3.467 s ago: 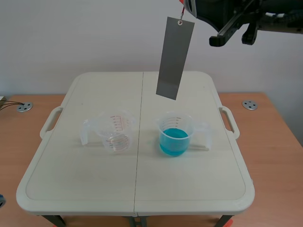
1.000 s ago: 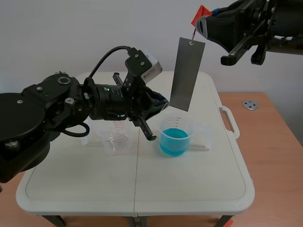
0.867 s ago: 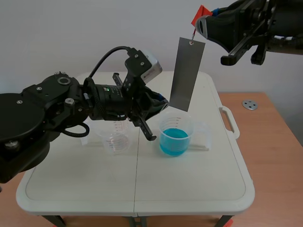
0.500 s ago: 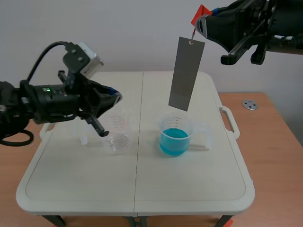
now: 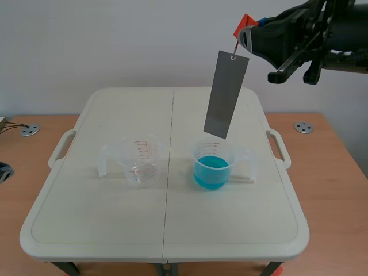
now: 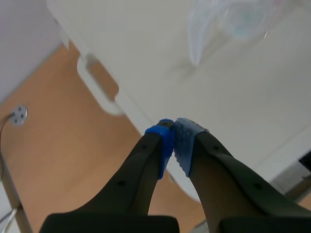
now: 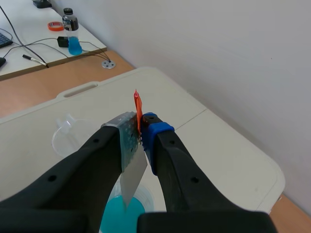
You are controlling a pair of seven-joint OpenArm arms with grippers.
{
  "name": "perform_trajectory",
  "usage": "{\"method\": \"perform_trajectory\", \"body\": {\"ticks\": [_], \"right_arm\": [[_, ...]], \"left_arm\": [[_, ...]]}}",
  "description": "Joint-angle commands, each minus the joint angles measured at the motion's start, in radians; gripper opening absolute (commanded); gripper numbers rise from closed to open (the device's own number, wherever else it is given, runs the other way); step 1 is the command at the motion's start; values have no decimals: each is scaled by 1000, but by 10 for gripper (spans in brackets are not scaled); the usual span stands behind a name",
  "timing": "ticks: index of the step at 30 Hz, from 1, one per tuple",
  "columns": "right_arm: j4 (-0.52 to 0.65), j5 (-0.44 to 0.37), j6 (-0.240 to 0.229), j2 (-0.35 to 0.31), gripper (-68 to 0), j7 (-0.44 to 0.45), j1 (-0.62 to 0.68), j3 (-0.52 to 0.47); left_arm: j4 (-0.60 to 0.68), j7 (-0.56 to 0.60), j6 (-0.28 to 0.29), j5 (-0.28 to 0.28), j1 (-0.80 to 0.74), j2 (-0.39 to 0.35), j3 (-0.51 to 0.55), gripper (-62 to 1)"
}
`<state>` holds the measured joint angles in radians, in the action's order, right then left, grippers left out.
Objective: Hold the metal plate by the orange handle, dip it into the blue solution, take it out and point at it, then put the plate back in the beaker on the left.
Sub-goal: 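Lower the plate into the blue solution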
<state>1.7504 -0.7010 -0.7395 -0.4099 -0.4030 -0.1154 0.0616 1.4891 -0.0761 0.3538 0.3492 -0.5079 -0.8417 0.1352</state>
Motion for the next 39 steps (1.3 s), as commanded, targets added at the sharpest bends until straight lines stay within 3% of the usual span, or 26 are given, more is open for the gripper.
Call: {"method": "perform_trajectory", "body": {"ticks": [1, 7, 16, 27, 39], "right_arm": [[-5, -14, -6, 0, -662, 15, -6, 8], [-36, -13, -6, 0, -662, 24, -6, 34], [-82, -6, -6, 0, -662, 33, -6, 69], [-179, 46, -6, 3, -662, 92, -6, 85], [-321, 165, -6, 6, -662, 237, -7, 153]], "left_arm": [[0, 14, -5, 4, -54, 11, 33, -595], [0, 55, -11, -5, -314, 17, 141, -595], [-1, 58, -16, -24, -519, 123, 150, -595], [-2, 58, -14, -62, -616, 259, 146, -595], [-3, 50, -7, -107, -622, 287, 146, -595]]}}
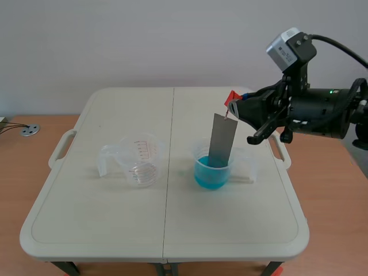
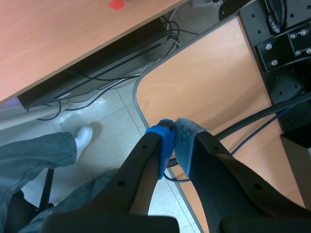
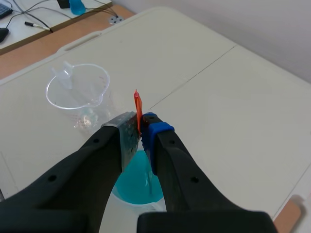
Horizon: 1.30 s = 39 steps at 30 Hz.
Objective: Hold the metal plate by the orange handle, dip it into the blue solution, take it out and point at it, then put the plate back in the beaker on the left.
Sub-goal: 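Lower the plate into the blue solution, then hold the plate still in the solution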
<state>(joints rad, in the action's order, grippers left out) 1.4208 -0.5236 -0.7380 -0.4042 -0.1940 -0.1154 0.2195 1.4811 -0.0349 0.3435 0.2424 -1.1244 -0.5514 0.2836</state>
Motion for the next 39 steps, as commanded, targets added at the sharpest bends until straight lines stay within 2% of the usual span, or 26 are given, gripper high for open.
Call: {"method": "perform_trajectory", "body": {"ticks": [1, 14, 39], "right_arm": [[-3, -1, -8, 0, -662, 42, -7, -1], [-117, 114, -8, 0, -662, 160, -7, 6], [-119, 116, -8, 0, -662, 161, -35, 6]], "left_arm": [[5, 9, 3, 0, -6, -3, -3, -595], [5, 9, 3, 0, -6, -3, -3, -595], [5, 8, 3, 0, -5, -3, -3, -595]]}}
